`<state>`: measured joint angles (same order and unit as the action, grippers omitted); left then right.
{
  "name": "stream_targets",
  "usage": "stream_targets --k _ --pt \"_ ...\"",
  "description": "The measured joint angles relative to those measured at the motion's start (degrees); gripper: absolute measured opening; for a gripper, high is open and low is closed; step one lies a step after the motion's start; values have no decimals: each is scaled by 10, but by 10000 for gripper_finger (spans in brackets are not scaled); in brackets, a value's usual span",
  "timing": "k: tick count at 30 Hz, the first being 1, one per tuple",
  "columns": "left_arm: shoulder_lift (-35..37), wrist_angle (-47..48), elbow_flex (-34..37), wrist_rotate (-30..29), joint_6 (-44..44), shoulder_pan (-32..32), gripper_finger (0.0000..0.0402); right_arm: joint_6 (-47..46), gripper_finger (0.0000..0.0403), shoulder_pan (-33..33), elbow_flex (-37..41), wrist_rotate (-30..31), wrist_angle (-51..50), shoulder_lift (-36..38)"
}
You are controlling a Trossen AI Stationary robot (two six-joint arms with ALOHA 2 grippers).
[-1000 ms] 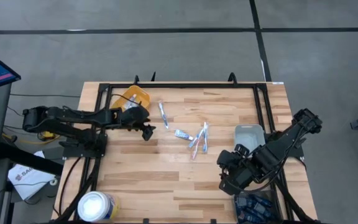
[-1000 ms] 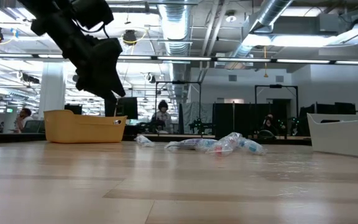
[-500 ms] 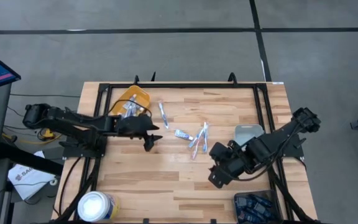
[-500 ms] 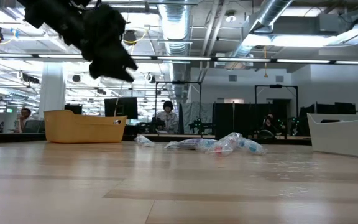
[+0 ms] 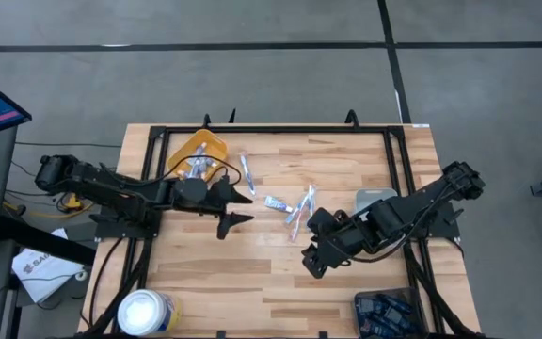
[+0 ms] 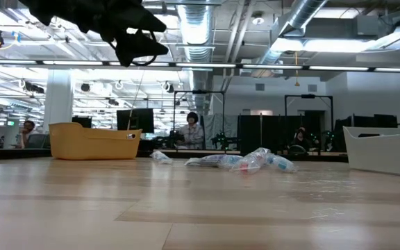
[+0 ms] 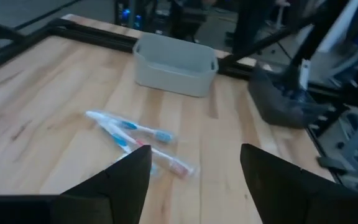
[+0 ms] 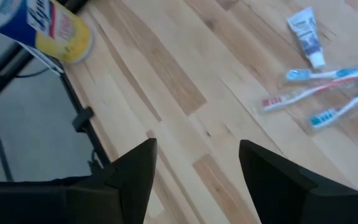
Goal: Pick & Place Travel size toiletries
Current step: Put the white toothpaste into the yellow bin
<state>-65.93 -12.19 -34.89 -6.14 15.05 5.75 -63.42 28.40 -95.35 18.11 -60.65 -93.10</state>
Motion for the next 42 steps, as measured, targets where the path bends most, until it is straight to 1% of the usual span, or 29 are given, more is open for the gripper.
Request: stream_targets --k 5,8,13,20,23,27,31,34,36,42 --pt "-10 -3 0 6 -55 0 258 0 221 -13 0 0 27 0" --pt "-32 -14 0 7 -74 -4 259 0 221 -20 0 0 45 0" --pt "-103 -26 -24 20 -81 -21 260 0 221 -23 0 0 57 0" --pt "-215 -29 -87 21 -150 -56 260 10 221 -18 0 0 56 0" --pt "-255 -29 -102 20 -152 -82 260 10 221 -16 0 -1 60 0" --pt "-293 -26 -105 23 -151 -116 260 10 221 -13 0 -1 63 0" --pt "-321 -30 -106 61 -145 -149 260 9 221 -10 0 -1 68 0" --pt "-341 -27 -104 79 -126 -169 260 9 221 -10 0 -1 70 0" --pt "-352 -30 -104 85 -113 -179 260 9 221 -10 0 -1 72 0" --pt "-377 -29 -104 142 -72 -205 260 4 221 -10 0 -1 73 0"
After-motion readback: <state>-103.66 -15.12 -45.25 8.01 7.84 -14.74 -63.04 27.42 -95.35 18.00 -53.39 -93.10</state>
